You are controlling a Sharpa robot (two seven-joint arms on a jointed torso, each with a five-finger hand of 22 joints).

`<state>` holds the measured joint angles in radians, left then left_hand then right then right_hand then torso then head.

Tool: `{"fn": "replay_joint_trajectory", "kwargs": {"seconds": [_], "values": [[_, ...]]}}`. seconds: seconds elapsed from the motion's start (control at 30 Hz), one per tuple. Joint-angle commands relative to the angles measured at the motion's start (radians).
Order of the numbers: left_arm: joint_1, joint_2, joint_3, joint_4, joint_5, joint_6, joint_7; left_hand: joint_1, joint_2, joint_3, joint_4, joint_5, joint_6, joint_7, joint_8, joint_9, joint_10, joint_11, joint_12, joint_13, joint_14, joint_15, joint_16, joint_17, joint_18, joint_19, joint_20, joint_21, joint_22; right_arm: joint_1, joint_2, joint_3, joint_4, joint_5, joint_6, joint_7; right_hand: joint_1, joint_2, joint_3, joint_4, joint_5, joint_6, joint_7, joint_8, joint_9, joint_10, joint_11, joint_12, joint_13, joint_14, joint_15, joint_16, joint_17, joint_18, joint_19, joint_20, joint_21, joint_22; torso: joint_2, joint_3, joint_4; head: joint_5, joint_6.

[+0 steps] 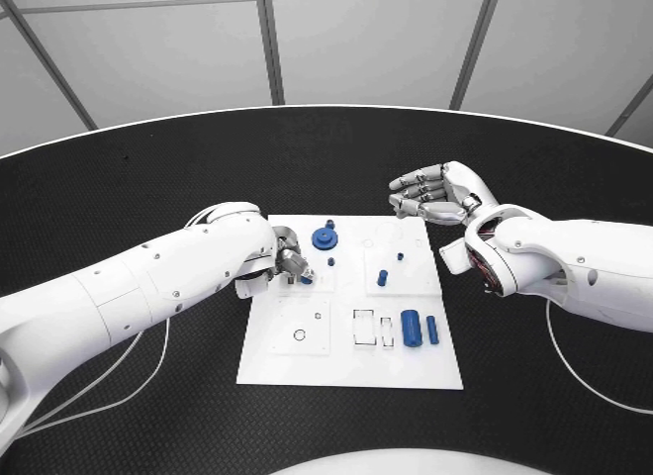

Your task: Assemble the parts on the task board

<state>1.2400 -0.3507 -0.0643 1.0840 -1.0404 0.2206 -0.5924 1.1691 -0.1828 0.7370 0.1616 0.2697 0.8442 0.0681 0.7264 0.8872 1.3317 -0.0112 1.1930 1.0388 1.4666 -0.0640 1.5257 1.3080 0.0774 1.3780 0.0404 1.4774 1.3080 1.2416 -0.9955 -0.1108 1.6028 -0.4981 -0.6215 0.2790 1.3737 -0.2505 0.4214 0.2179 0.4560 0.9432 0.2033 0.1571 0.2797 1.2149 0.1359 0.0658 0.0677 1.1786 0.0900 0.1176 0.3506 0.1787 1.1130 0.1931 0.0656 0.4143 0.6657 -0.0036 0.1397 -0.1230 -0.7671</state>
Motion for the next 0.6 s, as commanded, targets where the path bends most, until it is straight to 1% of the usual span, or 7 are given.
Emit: {"fn": "replay_joint_trajectory", "kwargs": {"seconds": [0.03, 0.27, 0.3, 0.33, 0.43, 0.53, 0.6], "values": [[0.000, 0.002, 0.000, -0.001, 0.001, 0.000, -0.003, -0.013, 0.010, 0.140, -0.132, -0.001, 0.004, -0.008, 0.004, 0.004, 0.005, -0.005, 0.002, -0.006, 0.079, -0.007, 0.006, 0.160, -0.019, 0.008, 0.001, 0.005, 0.005, 0.000, 0.000, 0.000, 0.000, 0.000, 0.000, 0.000, -0.006, 0.007, 0.006, 0.000, 0.003, 0.002, 0.005, -0.005, -0.001, -0.003, 0.003, 0.000, -0.001, -0.006, -0.001, -0.005, -0.002, 0.003, -0.004, -0.001, 0.001, -0.001, 0.000, 0.0001, 0.0005, -0.002, -0.001], [0.000, 0.006, 0.000, -0.006, 0.016, -0.001, -0.011, -0.029, 0.017, 0.136, -0.119, -0.002, 0.009, -0.015, 0.013, 0.016, 0.005, -0.010, -0.003, -0.020, 0.079, -0.012, 0.007, 0.160, -0.019, 0.010, -0.001, 0.005, 0.008, 0.000, 0.000, 0.000, 0.000, 0.000, 0.000, 0.000, -0.006, 0.007, 0.006, 0.000, 0.004, 0.002, 0.005, -0.005, -0.001, -0.003, 0.003, 0.000, -0.001, -0.006, -0.001, -0.005, -0.002, 0.003, -0.003, -0.001, 0.001, -0.002, 0.000, -0.0001, 0.0008, -0.004, -0.001], [0.000, 0.007, 0.000, -0.007, 0.018, 0.000, -0.012, -0.035, 0.017, 0.138, -0.114, 0.046, 0.010, -0.016, 0.018, 0.022, 0.005, -0.013, -0.004, -0.024, 0.079, -0.014, 0.007, 0.160, -0.019, 0.011, -0.003, 0.005, 0.008, 0.000, 0.000, 0.000, 0.000, 0.000, 0.000, 0.000, -0.006, 0.007, 0.006, 0.000, 0.004, 0.002, 0.005, -0.005, -0.001, -0.003, 0.003, 0.000, -0.001, -0.006, -0.001, -0.005, -0.002, 0.003, -0.003, -0.001, 0.001, -0.002, -0.001, -0.0001, 0.0004, -0.004, -0.002], [0.000, 0.007, 0.000, -0.008, 0.019, -0.001, -0.013, -0.038, 0.018, 0.136, -0.111, 0.049, 0.011, -0.018, 0.020, 0.025, 0.005, -0.013, -0.004, -0.026, 0.079, -0.015, 0.007, 0.160, -0.019, 0.011, -0.003, 0.005, 0.008, 0.000, 0.000, 0.000, 0.000, 0.000, 0.000, 0.000, -0.006, 0.007, 0.006, 0.000, 0.004, 0.002, 0.005, -0.005, -0.001, -0.003, 0.003, 0.000, -0.001, -0.006, -0.001, -0.005, -0.002, 0.003, -0.003, -0.001, 0.001, -0.002, -0.001, -0.0002, 0.0002, -0.004, -0.002], [0.000, 0.009, 0.000, -0.011, 0.022, 0.000, -0.015, -0.043, 0.018, 0.132, -0.107, 0.050, 0.012, -0.020, 0.023, 0.029, 0.006, -0.014, -0.005, -0.029, 0.079, -0.016, 0.007, 0.160, -0.019, 0.011, -0.004, 0.006, 0.009, 0.000, 0.000, 0.000, 0.001, 0.000, 0.000, 0.000, -0.006, 0.007, 0.006, 0.000, 0.004, 0.002, 0.005, -0.005, -0.001, -0.003, 0.003, 0.000, -0.001, -0.006, -0.001, -0.005, -0.002, 0.003, -0.003, -0.001, 0.001, -0.002, 0.000, -0.0006, 0.0000, -0.004, -0.002], [0.000, 0.011, 0.000, -0.014, 0.026, 0.002, -0.017, -0.057, 0.016, 0.117, -0.092, 0.049, 0.013, -0.024, 0.026, 0.037, 0.007, -0.017, -0.006, -0.034, 0.079, -0.019, 0.007, 0.160, -0.020, 0.012, -0.006, 0.005, 0.009, 0.000, 0.000, 0.000, 0.001, 0.000, 0.000, 0.000, -0.007, 0.006, 0.006, 0.000, 0.004, 0.002, 0.005, -0.005, -0.001, -0.004, 0.003, 0.000, -0.002, -0.006, 0.000, -0.005, -0.002, 0.003, -0.003, -0.001, 0.001, -0.003, 0.000, -0.0006, 0.0002, -0.005, -0.002], [0.000, 0.012, 0.000, -0.016, 0.030, 0.003, -0.019, -0.063, 0.012, 0.107, -0.086, 0.049, 0.012, -0.026, 0.027, 0.041, 0.007, -0.019, -0.005, -0.036, 0.079, -0.020, 0.006, 0.160, -0.019, 0.011, -0.006, 0.004, 0.008, 0.000, 0.000, 0.000, 0.001, 0.000, 0.001, 0.000, -0.007, 0.006, 0.006, 0.000, 0.004, 0.002, 0.005, -0.005, -0.001, -0.004, 0.003, 0.000, -0.002, -0.006, 0.000, -0.005, -0.002, 0.003, -0.003, -0.001, 0.001, -0.003, 0.000, -0.0005, 0.0005, -0.006, -0.002]]}}
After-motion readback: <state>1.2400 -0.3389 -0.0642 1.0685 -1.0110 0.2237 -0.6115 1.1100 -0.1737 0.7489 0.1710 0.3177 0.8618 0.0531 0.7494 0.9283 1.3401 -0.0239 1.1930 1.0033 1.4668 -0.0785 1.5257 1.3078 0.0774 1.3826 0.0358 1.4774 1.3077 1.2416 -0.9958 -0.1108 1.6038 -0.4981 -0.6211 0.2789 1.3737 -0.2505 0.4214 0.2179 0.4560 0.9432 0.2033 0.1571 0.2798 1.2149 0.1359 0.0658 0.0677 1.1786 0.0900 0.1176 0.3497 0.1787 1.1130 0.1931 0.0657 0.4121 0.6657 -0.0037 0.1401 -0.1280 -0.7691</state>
